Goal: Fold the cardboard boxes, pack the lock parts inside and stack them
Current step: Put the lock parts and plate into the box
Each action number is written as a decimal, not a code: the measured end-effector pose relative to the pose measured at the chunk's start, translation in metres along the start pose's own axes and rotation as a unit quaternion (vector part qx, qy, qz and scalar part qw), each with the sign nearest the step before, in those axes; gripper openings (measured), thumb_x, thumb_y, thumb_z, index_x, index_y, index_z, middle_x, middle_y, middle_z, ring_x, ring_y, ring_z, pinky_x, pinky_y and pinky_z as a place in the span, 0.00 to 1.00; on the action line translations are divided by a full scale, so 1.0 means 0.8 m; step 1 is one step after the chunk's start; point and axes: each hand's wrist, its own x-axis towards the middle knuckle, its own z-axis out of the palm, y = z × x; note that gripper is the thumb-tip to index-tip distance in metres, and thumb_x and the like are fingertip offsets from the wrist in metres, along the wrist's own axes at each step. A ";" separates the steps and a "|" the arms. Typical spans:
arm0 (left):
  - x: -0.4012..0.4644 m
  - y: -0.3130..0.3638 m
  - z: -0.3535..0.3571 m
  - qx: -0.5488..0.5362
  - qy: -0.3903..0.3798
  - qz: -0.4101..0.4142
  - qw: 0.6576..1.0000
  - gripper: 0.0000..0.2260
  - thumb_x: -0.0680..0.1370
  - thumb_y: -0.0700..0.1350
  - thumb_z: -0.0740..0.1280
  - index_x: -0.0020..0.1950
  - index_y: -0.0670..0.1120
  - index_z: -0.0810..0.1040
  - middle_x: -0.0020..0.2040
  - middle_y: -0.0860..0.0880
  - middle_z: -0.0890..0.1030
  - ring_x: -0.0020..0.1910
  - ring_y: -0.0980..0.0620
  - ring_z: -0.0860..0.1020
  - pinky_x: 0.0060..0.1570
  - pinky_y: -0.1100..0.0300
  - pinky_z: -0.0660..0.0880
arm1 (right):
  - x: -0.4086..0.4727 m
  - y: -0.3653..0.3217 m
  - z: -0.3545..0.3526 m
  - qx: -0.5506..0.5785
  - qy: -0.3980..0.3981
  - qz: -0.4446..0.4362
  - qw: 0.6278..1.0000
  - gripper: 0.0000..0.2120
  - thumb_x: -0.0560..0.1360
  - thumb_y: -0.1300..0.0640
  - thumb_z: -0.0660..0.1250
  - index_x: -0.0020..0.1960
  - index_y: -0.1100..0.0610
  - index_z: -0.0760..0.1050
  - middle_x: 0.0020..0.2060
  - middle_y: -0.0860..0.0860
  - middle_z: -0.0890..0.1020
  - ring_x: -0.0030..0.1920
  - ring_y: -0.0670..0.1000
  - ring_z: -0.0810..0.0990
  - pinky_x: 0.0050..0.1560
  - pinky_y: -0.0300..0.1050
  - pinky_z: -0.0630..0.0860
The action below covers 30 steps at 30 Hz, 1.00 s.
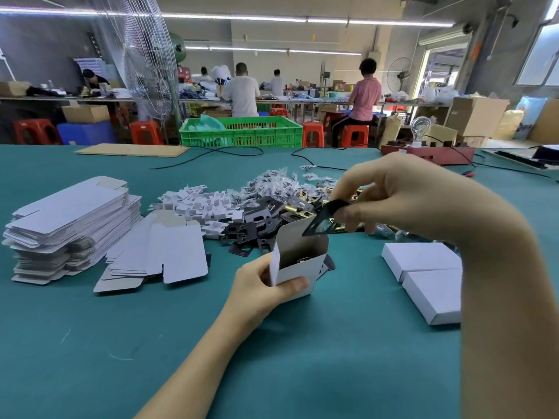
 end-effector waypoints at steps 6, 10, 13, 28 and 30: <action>0.003 0.003 0.000 -0.035 0.025 -0.034 0.999 0.19 0.60 0.54 0.77 0.51 0.58 0.85 0.49 0.51 0.86 0.49 0.52 0.83 0.51 0.54 0.79 | 0.032 -0.007 0.038 -0.163 0.044 -0.013 0.986 0.05 0.73 0.61 0.71 0.47 0.54 0.83 0.31 0.39 0.77 0.33 0.38 0.75 0.37 0.26 0.69; 0.004 0.002 0.000 -0.035 0.032 -0.043 0.998 0.19 0.60 0.54 0.76 0.50 0.57 0.85 0.48 0.50 0.86 0.50 0.48 0.83 0.52 0.49 0.79 | 0.047 -0.005 0.057 -0.216 0.025 -0.015 0.976 0.05 0.74 0.62 0.69 0.48 0.55 0.82 0.39 0.49 0.81 0.38 0.47 0.74 0.34 0.38 0.66; 0.005 0.002 -0.001 -0.042 0.033 -0.046 0.998 0.18 0.61 0.52 0.77 0.51 0.57 0.84 0.48 0.51 0.86 0.48 0.51 0.83 0.49 0.55 0.80 | 0.051 -0.003 0.061 -0.223 0.031 -0.014 0.974 0.05 0.75 0.61 0.68 0.49 0.56 0.82 0.38 0.49 0.78 0.40 0.49 0.73 0.32 0.31 0.65; 0.005 0.005 -0.002 -0.083 0.028 -0.047 0.995 0.13 0.66 0.43 0.75 0.49 0.53 0.85 0.46 0.50 0.86 0.44 0.56 0.83 0.40 0.66 0.77 | 0.061 0.018 0.073 -0.167 -0.016 -0.014 0.986 0.08 0.76 0.59 0.68 0.54 0.55 0.81 0.46 0.49 0.83 0.45 0.46 0.78 0.44 0.34 0.72; 0.005 0.004 -0.003 -0.086 0.027 -0.046 0.995 0.14 0.67 0.42 0.75 0.51 0.52 0.84 0.47 0.51 0.86 0.44 0.56 0.83 0.40 0.66 0.77 | 0.059 0.021 0.067 -0.131 0.028 -0.017 0.991 0.06 0.75 0.58 0.69 0.52 0.54 0.81 0.42 0.48 0.82 0.37 0.37 0.76 0.38 0.25 0.68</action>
